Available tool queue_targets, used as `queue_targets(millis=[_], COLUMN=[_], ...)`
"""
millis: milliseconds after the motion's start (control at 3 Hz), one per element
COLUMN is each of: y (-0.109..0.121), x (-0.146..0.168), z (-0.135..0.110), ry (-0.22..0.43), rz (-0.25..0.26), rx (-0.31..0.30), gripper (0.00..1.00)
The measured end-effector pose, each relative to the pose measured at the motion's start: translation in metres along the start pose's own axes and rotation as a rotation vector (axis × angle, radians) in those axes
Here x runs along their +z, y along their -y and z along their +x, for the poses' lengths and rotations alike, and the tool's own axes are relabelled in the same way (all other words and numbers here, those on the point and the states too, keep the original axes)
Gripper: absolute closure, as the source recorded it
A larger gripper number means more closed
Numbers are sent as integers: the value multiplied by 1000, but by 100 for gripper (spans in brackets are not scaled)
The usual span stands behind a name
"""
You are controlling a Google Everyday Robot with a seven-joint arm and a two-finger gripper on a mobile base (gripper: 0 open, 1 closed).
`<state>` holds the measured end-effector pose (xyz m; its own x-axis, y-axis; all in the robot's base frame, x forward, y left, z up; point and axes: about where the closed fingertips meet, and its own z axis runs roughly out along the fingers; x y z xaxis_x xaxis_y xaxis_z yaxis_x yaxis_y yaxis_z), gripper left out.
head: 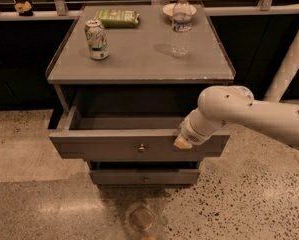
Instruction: Open top drawer
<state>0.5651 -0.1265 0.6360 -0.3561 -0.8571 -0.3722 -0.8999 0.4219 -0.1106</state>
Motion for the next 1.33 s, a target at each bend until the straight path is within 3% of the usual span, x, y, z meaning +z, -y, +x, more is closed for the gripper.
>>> queue_targets(millis=[1000, 1333], y=[-3, -17], x=[-7, -10], z=[-5, 5], ry=[15, 8], rz=[1, -17], rx=[-4, 5], gripper=[100, 100])
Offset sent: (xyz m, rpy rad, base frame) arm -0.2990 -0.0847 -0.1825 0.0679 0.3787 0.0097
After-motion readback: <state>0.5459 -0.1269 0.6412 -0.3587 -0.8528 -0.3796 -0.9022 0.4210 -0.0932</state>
